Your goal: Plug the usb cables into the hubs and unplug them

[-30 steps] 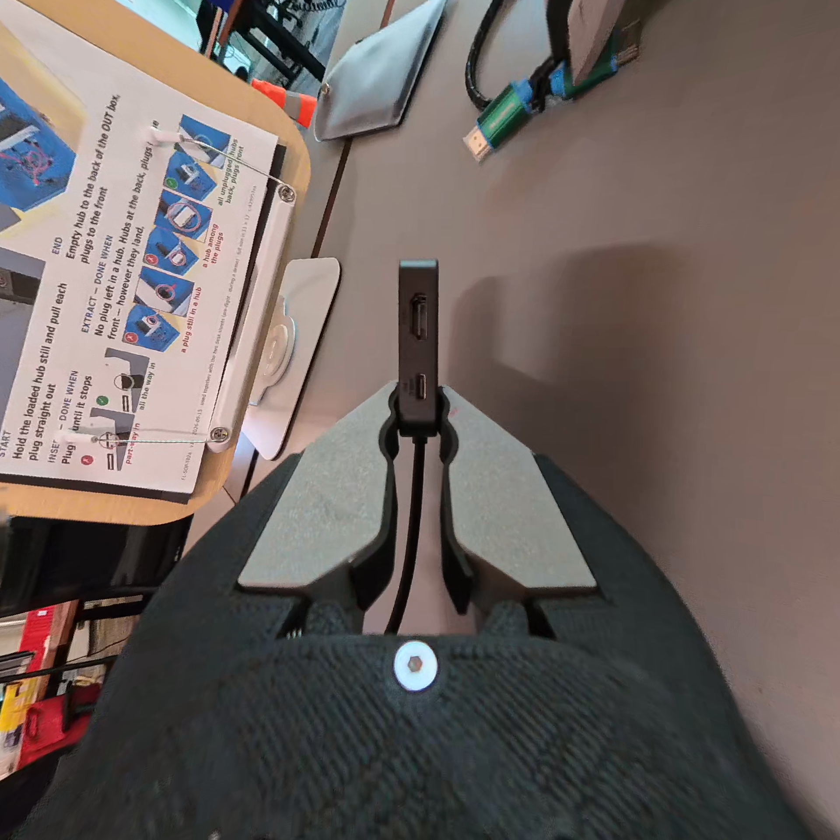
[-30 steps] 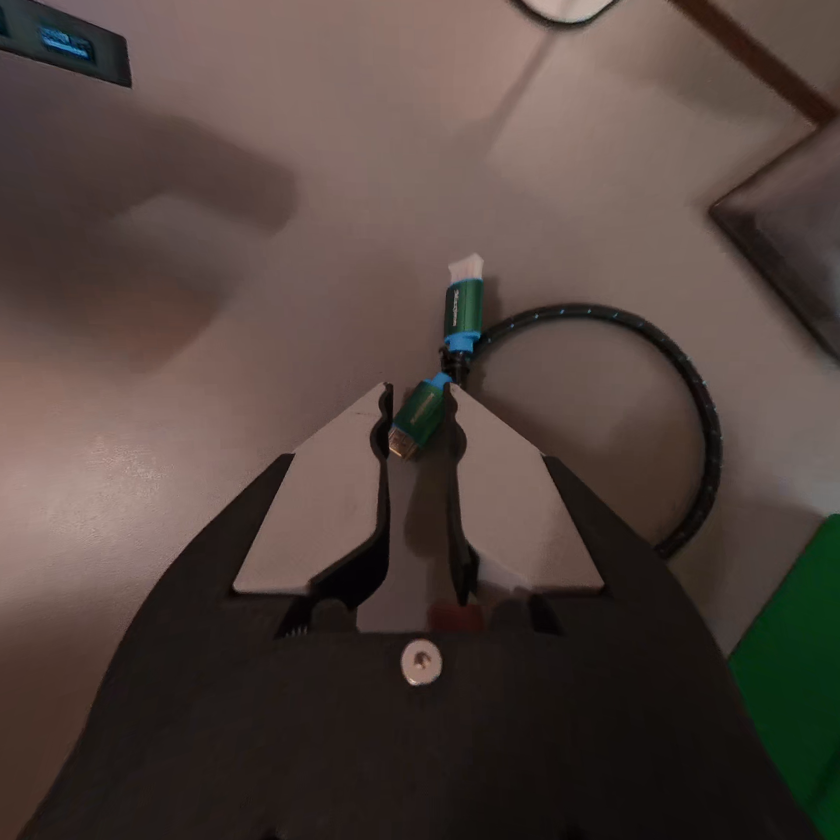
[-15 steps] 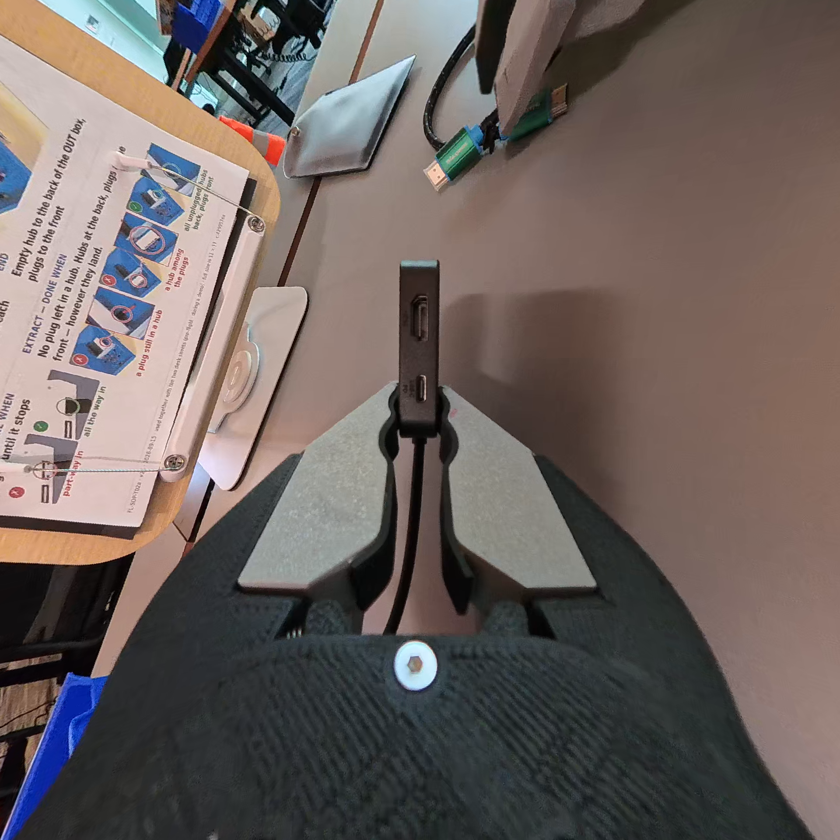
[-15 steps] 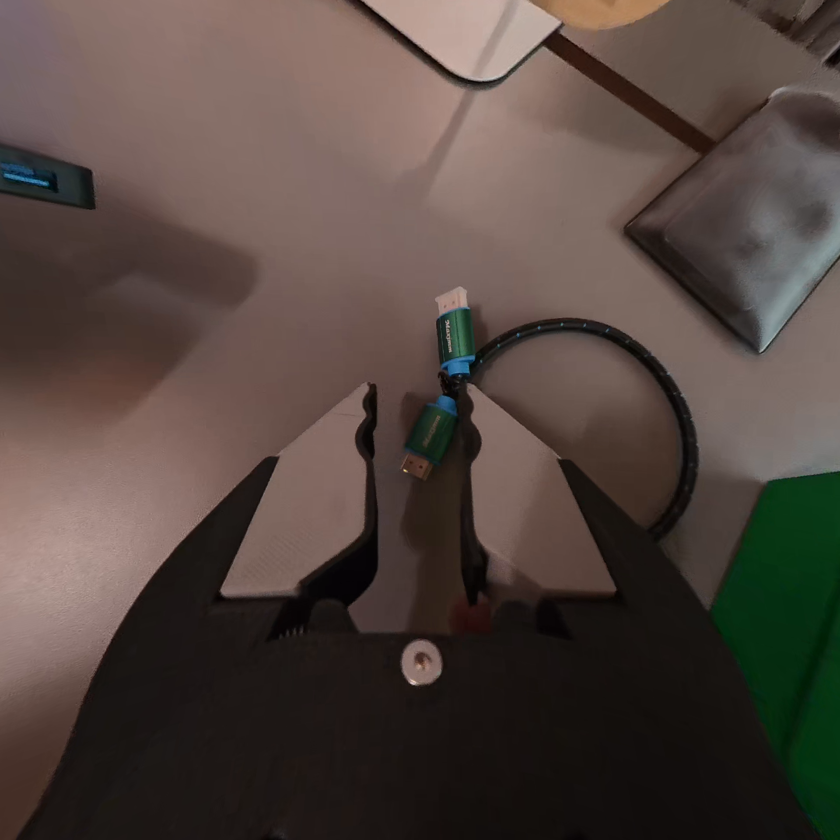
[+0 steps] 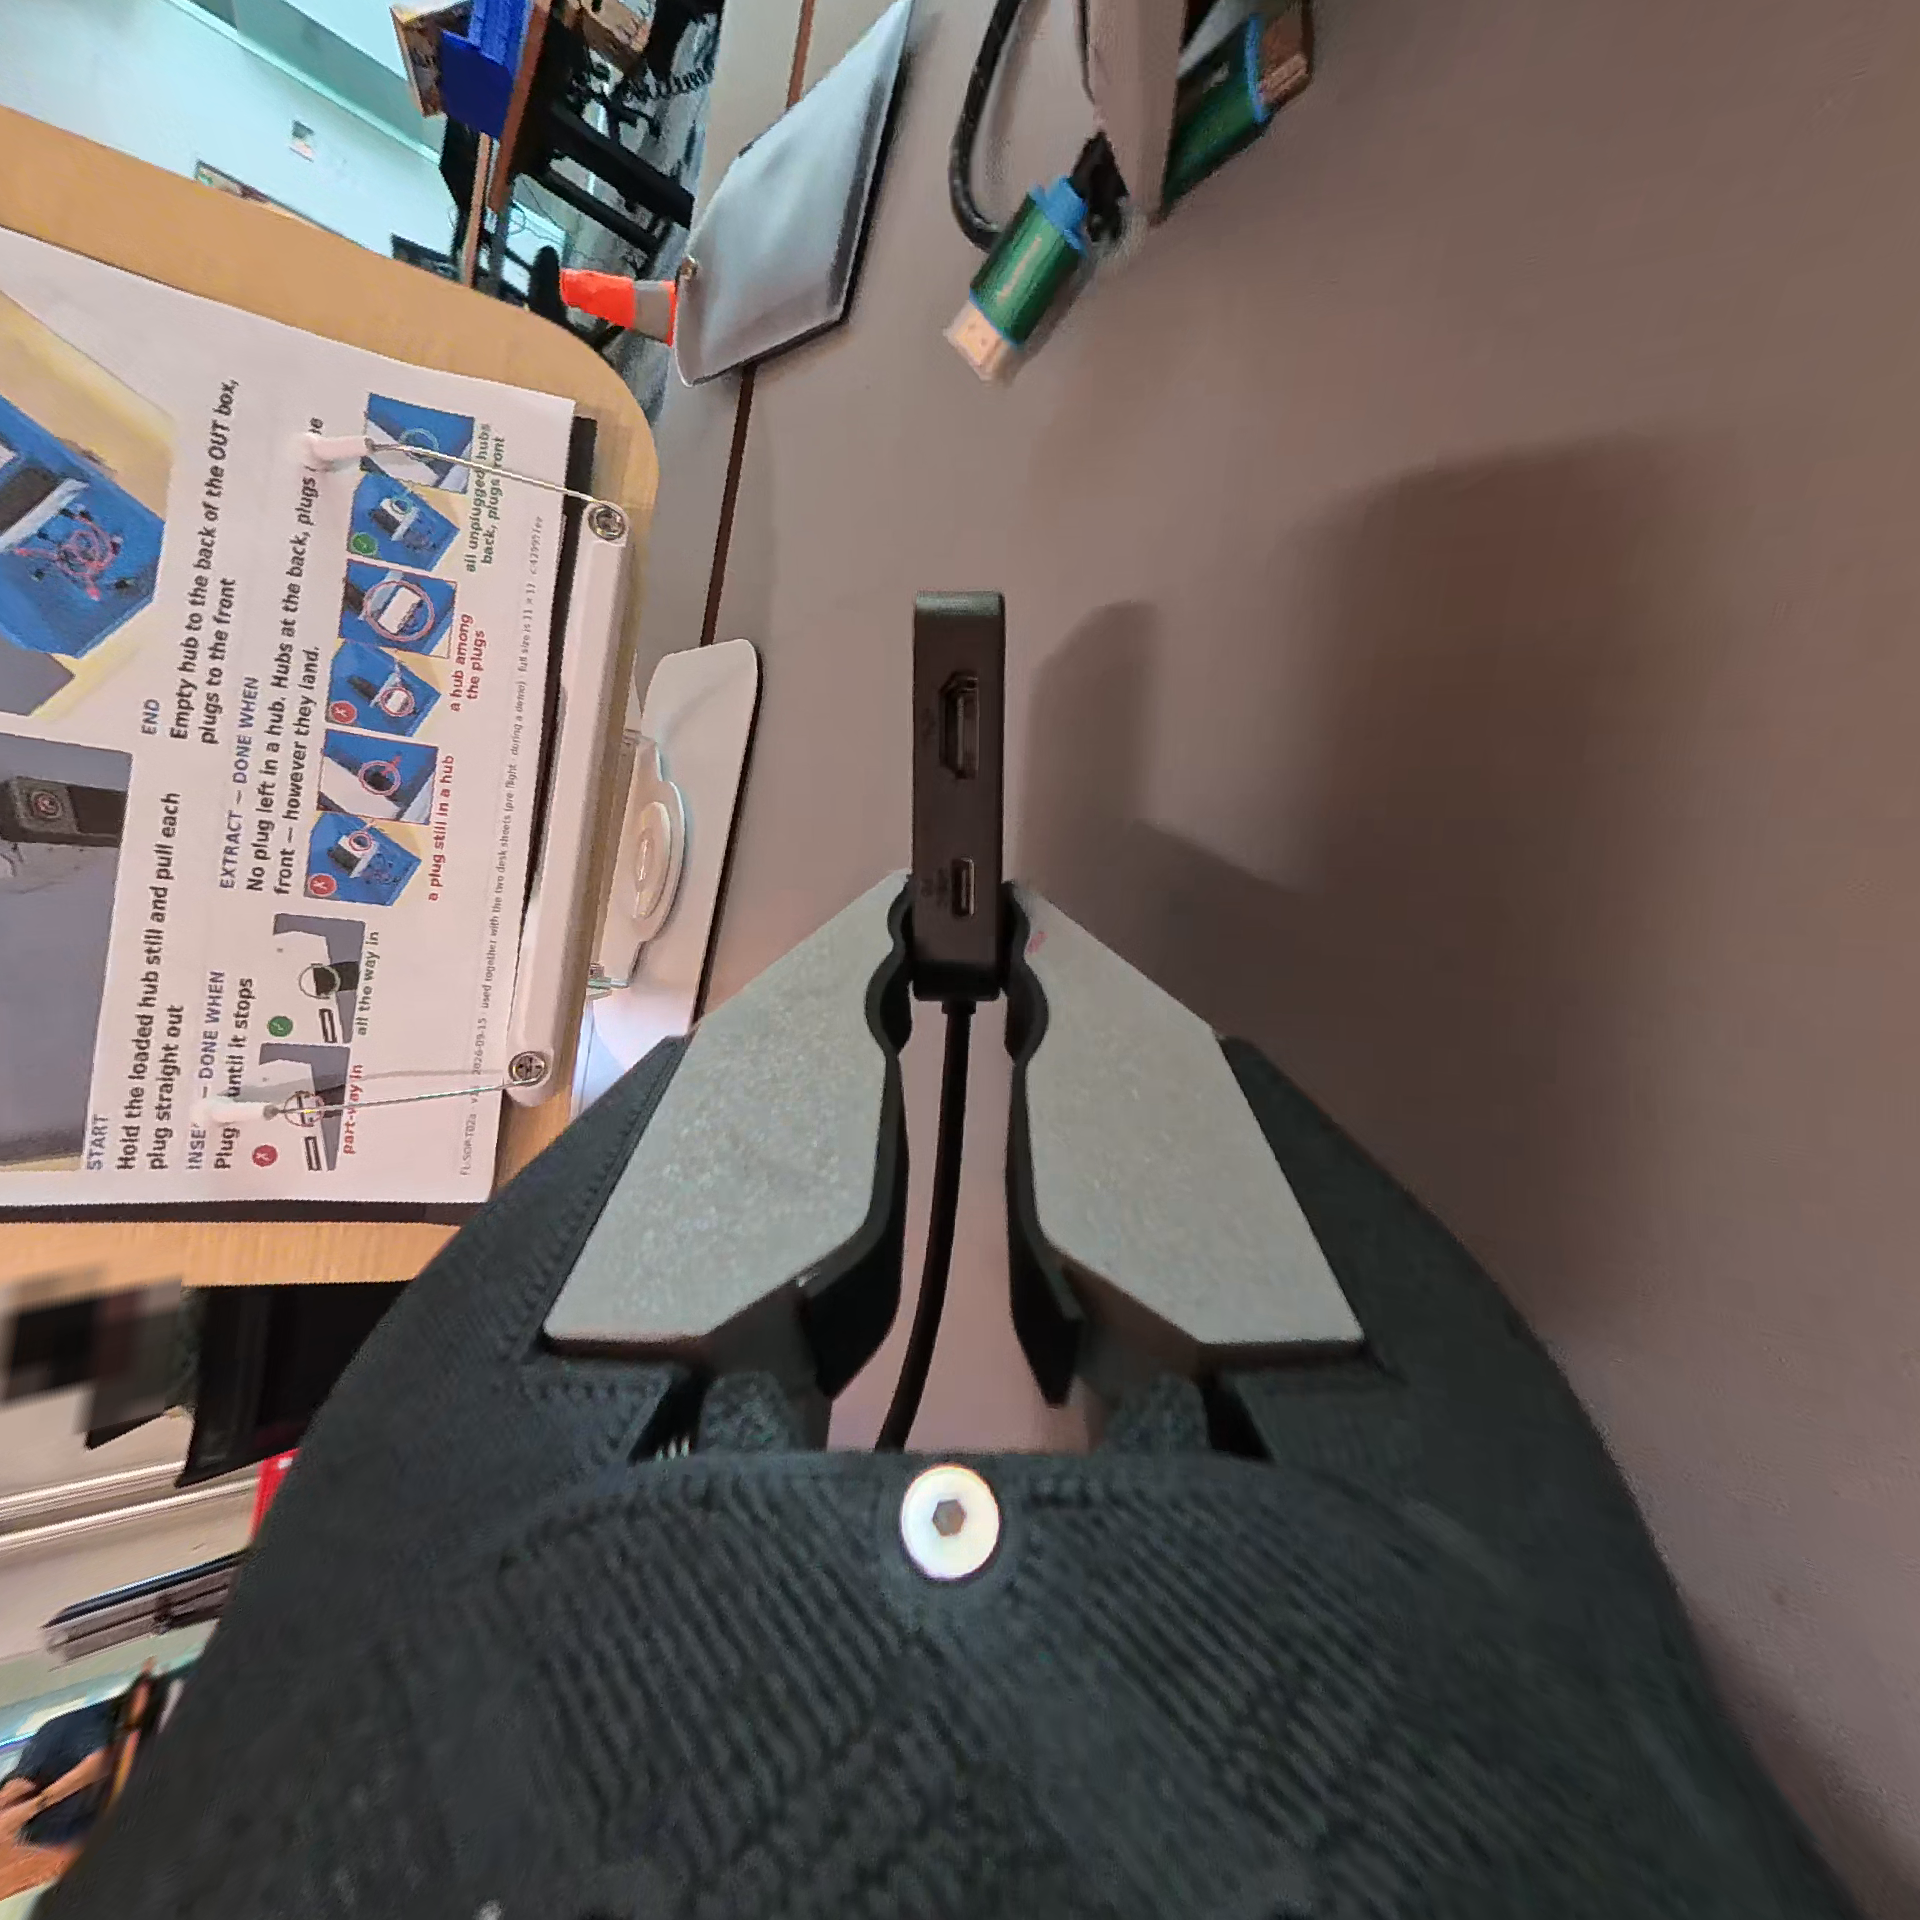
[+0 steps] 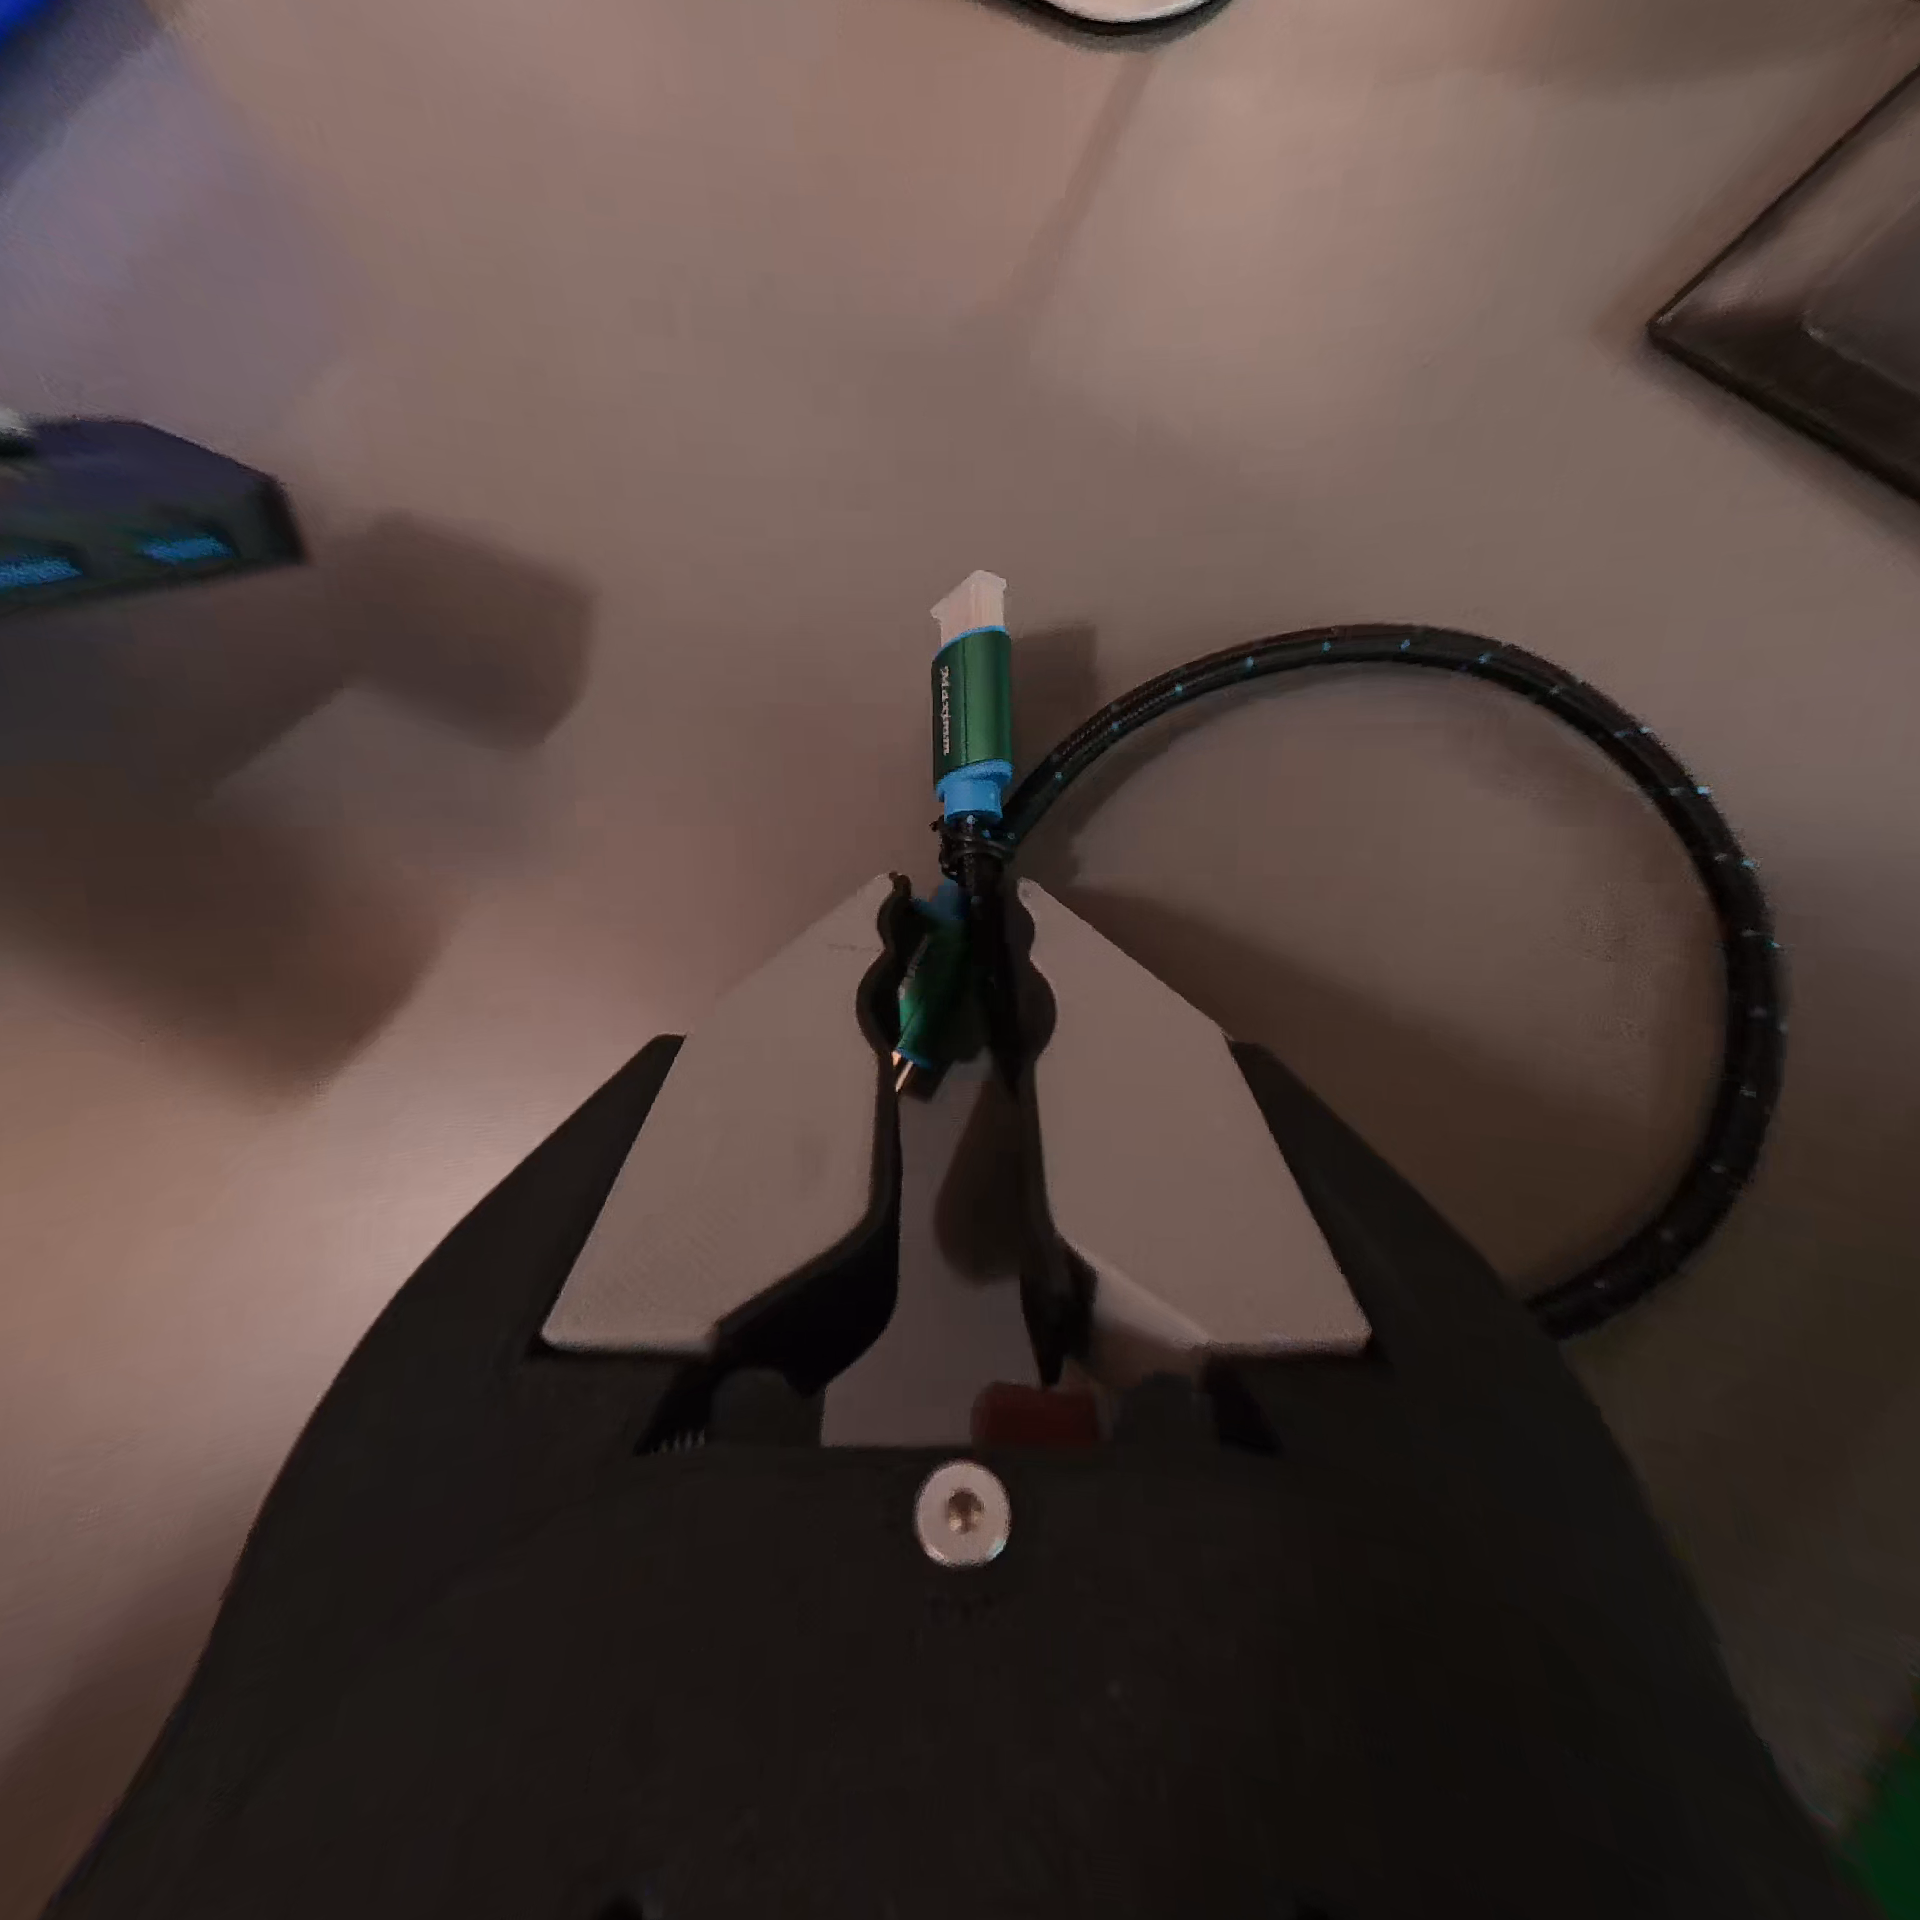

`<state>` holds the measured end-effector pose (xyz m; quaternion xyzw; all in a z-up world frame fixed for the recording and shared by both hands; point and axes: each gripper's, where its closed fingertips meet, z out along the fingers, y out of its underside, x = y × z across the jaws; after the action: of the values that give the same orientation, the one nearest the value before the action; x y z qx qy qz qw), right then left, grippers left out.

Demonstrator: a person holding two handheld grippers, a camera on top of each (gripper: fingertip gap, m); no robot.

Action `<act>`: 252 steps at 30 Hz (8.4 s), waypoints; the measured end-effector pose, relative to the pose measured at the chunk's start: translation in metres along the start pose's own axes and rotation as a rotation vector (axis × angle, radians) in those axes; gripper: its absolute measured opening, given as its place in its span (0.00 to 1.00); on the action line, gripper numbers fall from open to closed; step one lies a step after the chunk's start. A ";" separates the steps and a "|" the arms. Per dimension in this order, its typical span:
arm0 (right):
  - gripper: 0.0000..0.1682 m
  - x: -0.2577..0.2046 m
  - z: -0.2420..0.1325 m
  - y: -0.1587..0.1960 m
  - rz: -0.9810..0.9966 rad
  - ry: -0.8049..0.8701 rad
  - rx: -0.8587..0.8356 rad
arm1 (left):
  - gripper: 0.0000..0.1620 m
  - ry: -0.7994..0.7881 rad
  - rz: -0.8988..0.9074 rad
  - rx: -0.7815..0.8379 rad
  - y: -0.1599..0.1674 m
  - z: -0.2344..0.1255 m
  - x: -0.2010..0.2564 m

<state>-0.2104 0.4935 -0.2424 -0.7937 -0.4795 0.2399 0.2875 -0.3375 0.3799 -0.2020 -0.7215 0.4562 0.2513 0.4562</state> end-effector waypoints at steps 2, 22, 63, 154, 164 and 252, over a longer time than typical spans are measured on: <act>0.07 -0.008 -0.003 -0.007 0.051 -0.081 0.045 | 0.07 -0.004 0.021 -0.009 0.001 0.001 0.001; 0.09 -0.043 -0.006 -0.013 0.012 -0.229 0.066 | 0.07 -0.081 0.085 -0.059 0.011 0.003 -0.009; 0.28 -0.131 -0.028 0.012 -1.196 -0.354 -0.191 | 0.07 -0.018 -0.098 0.000 0.022 -0.006 -0.021; 0.06 -0.114 -0.020 -0.010 -0.535 -0.060 0.171 | 0.07 -0.360 0.138 0.030 0.005 0.008 -0.050; 0.06 -0.099 -0.012 0.000 -0.478 -0.046 0.081 | 0.07 -0.313 0.195 -0.043 0.014 0.018 -0.039; 0.09 -0.193 -0.103 -0.064 -0.527 -0.717 0.652 | 0.07 0.512 -0.647 0.774 -0.097 -0.083 -0.006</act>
<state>-0.2650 0.3203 -0.1046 -0.3854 -0.6307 0.5511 0.3873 -0.2584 0.3252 -0.1180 -0.6427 0.3666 -0.2699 0.6162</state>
